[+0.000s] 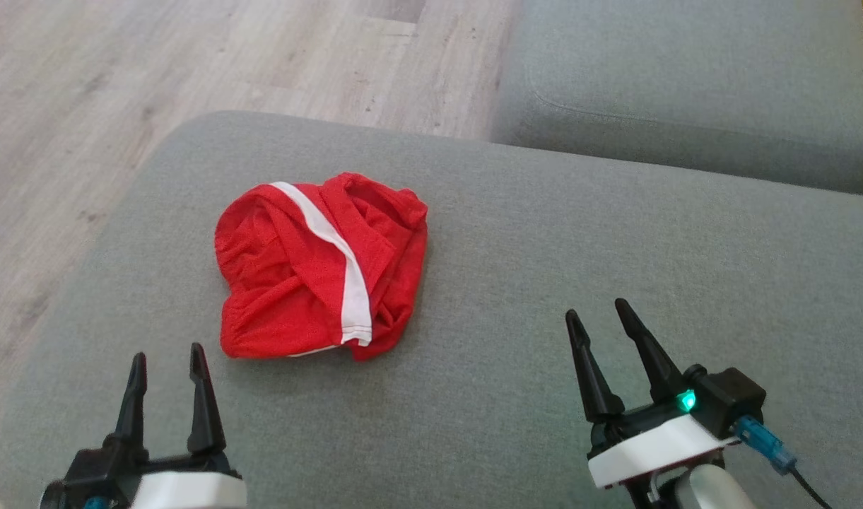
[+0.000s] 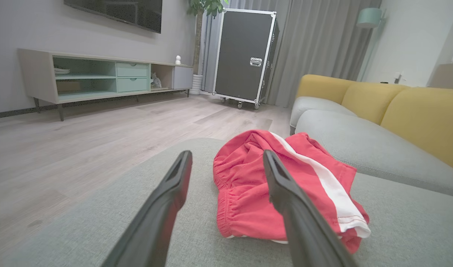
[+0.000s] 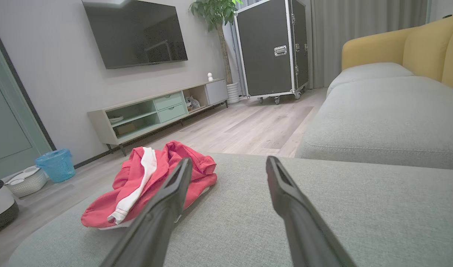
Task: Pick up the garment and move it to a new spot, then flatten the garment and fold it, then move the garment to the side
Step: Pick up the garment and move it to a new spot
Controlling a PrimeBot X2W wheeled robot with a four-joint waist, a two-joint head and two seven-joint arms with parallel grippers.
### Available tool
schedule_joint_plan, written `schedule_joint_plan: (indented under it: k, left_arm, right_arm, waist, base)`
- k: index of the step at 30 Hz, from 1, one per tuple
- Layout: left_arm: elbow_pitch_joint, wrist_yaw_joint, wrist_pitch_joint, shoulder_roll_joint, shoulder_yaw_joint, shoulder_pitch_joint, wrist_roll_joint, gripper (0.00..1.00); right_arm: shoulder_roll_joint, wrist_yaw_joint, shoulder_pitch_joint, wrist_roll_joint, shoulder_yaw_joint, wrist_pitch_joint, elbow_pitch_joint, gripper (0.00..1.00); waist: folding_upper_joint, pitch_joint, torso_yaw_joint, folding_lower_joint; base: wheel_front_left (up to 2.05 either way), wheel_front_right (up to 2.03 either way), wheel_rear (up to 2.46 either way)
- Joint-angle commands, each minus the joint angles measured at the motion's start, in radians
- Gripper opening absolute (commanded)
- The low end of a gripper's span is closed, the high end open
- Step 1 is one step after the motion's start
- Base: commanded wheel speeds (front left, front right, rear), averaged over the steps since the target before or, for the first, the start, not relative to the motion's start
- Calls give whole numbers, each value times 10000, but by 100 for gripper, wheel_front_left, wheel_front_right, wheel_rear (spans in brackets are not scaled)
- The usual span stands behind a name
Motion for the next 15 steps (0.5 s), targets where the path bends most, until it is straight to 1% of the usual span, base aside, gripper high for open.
schedule_joint_plan:
  k: [1, 4, 6, 8, 12, 15]
  left_arm:
    - [-257, -84, -80, 89, 375, -563, 145, 100]
    - [-56, -293, -78, 343, 242, -977, 283, 100]
    - [114, -451, 158, 601, 47, -1488, 337, 100]
    - [313, -641, 751, 951, -258, -2128, 325, 100]
    - [673, -861, 2416, 1832, -1224, -3654, 109, 100]
    - [935, -887, 3586, 2559, -2244, -4791, -575, 100]
  right_arm:
    - [-64, -7, -307, 27, 224, -65, -330, 100]
    - [-64, -7, -421, -57, 152, -65, -364, 100]
    - [-64, -7, -511, -117, 87, -65, -382, 100]
    - [-64, -7, -595, -159, 1, -65, -396, 100]
    - [-64, -7, -771, -209, -190, -65, -400, 100]
    - [-64, -7, -957, -260, -239, -65, -441, 100]
  waist:
    - [-1, 132, -136, 0]
    - [-1, 382, -354, 0]
    - [-1, 564, -506, 0]
    - [-1, 750, -651, 0]
    - [-1, 1151, -882, 0]
    - [-1, 1482, -1078, 0]
  base:
    - [0, 0, 0]
    - [0, 0, 0]
    - [0, 0, 0]
    - [0, 0, 0]
    - [0, 0, 0]
    - [0, 0, 0]
